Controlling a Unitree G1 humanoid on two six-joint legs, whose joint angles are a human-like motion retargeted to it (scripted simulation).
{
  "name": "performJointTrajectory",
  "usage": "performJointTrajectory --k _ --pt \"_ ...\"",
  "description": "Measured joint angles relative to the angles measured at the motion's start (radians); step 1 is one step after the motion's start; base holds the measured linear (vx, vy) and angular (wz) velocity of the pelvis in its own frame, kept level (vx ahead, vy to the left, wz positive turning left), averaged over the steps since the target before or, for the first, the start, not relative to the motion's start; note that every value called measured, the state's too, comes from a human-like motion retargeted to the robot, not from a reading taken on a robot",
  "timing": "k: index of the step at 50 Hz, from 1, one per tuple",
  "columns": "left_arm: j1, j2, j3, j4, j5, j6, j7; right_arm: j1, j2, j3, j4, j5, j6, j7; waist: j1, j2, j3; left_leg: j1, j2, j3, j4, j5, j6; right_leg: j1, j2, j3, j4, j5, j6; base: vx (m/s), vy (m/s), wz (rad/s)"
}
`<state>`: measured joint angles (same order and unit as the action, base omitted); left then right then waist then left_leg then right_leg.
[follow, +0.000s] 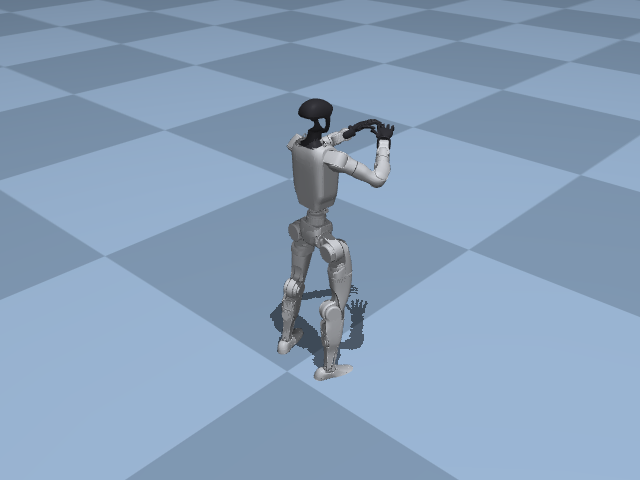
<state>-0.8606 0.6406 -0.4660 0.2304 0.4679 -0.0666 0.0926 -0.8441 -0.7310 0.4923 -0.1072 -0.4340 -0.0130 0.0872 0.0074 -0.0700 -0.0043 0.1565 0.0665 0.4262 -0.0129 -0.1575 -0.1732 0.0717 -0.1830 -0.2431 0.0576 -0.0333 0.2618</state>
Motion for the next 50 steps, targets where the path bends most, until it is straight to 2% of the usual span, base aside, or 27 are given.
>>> performJointTrajectory --k 5,10,14,17,20,25,31,35,38,40,42,44,50 --pt "0.146 -0.048 0.033 -0.228 -0.024 -0.031 -0.005 -0.174 0.02 0.117 0.342 -0.083 0.014 -0.074 0.067 -0.012 0.003 -0.006 -0.013 -0.049 -0.006 0.003 -0.007 0.021 -0.018 -0.048 0.005 -0.009 -0.004 0.01 0.05 0.58" --pt "0.265 -0.02 -0.005 -0.39 -0.039 -0.093 0.032 -0.281 0.047 0.181 0.666 -0.133 0.028 -0.189 0.131 -0.021 -0.003 -0.019 -0.016 -0.093 -0.011 0.011 -0.017 0.037 -0.023 -0.094 0.005 -0.013 -0.014 0.01 0.01 0.53" --pt "0.348 0.018 -0.01 -0.497 -0.033 -0.13 0.048 -0.307 0.045 0.162 0.804 -0.127 0.032 -0.211 0.169 -0.025 -0.005 -0.027 -0.019 -0.119 -0.014 0.016 -0.022 0.046 -0.026 -0.123 0.004 -0.014 -0.016 0.01 0.01 0.4" --pt "0.403 0.042 0.016 -0.57 -0.03 -0.144 0.051 -0.294 0.024 0.131 0.802 -0.112 0.029 -0.215 0.185 -0.026 -0.005 -0.031 -0.021 -0.132 -0.016 0.02 -0.023 0.05 -0.028 -0.136 0.003 -0.014 -0.017 0.01 0.0 0.24" --pt "0.442 0.059 0.057 -0.63 -0.032 -0.146 0.054 -0.249 -0.013 0.1 0.698 -0.097 0.02 -0.224 0.186 -0.024 -0.004 -0.033 -0.024 -0.137 -0.018 0.023 -0.022 0.051 -0.03 -0.141 0.002 -0.014 -0.016 0.0 0.0 0.0" --pt "0.453 0.078 0.122 -0.671 -0.043 -0.119 0.057 -0.136 -0.082 0.061 0.38 -0.079 -0.008 -0.234 0.155 -0.012 0.0 -0.031 -0.026 -0.128 -0.018 0.024 -0.017 0.048 -0.031 -0.131 -0.001 -0.015 -0.011 0.0 0.0 -0.04" --pt "0.412 0.095 0.157 -0.618 -0.075 -0.064 0.02 0.034 -0.119 -0.029 -0.04 -0.002 -0.03 -0.178 0.083 0.01 0.012 -0.026 -0.025 -0.096 -0.011 0.018 -0.006 0.035 -0.03 -0.097 -0.005 -0.014 -0.001 0.0 -0.02 -0.33" --pt "0.405 0.139 0.187 -0.605 -0.126 -0.065 0.033 0.166 -0.144 -0.117 -0.281 0.069 -0.059 -0.19 0.036 0.025 0.019 -0.027 -0.013 -0.066 -0.005 0.015 -0.004 0.018 -0.016 -0.066 -0.01 -0.009 0.0 -0.01 -0.05 -0.45" --pt "0.438 0.215 0.242 -0.645 -0.161 -0.124 0.069 0.293 -0.199 -0.227 -0.434 0.104 -0.141 -0.228 0.009 0.034 0.024 -0.031 0.001 -0.042 -0.003 0.015 -0.009 0.001 0.001 -0.043 -0.014 -0.003 0.0 -0.01 -0.06 -0.45" --pt "0.484 0.273 0.295 -0.689 -0.182 -0.162 0.053 0.393 -0.239 -0.322 -0.515 0.155 -0.202 -0.162 -0.006 0.038 0.027 -0.032 0.007 -0.029 -0.003 0.015 -0.009 -0.008 0.009 -0.03 -0.015 0.0 0.0 0.0 -0.05 -0.39" --pt "0.537 0.338 0.349 -0.744 -0.248 -0.156 0.08 0.49 -0.279 -0.406 -0.579 0.206 -0.16 -0.196 -0.015 0.04 0.032 -0.031 0.01 -0.018 -0.003 0.016 -0.008 -0.014 0.013 -0.019 -0.015 0.002 0.0 0.01 -0.03 -0.31" --pt "0.614 0.403 0.423 -0.793 -0.283 -0.157 0.05 0.594 -0.324 -0.508 -0.628 0.291 -0.16 -0.121 -0.022 0.043 0.036 -0.031 0.013 -0.008 -0.004 0.017 -0.007 -0.02 0.018 -0.01 -0.014 0.005 0.0 0.01 -0.03 -0.26" --pt "0.898 0.556 0.68 -0.88 -0.418 -0.171 0.016 0.91 -0.463 -0.813 -0.669 0.441 -0.126 -0.113 -0.02 0.048 0.045 -0.032 0.025 0.012 -0.005 0.021 -0.015 -0.035 0.032 0.008 -0.012 0.012 0.0 0.0 -0.01 -0.1"
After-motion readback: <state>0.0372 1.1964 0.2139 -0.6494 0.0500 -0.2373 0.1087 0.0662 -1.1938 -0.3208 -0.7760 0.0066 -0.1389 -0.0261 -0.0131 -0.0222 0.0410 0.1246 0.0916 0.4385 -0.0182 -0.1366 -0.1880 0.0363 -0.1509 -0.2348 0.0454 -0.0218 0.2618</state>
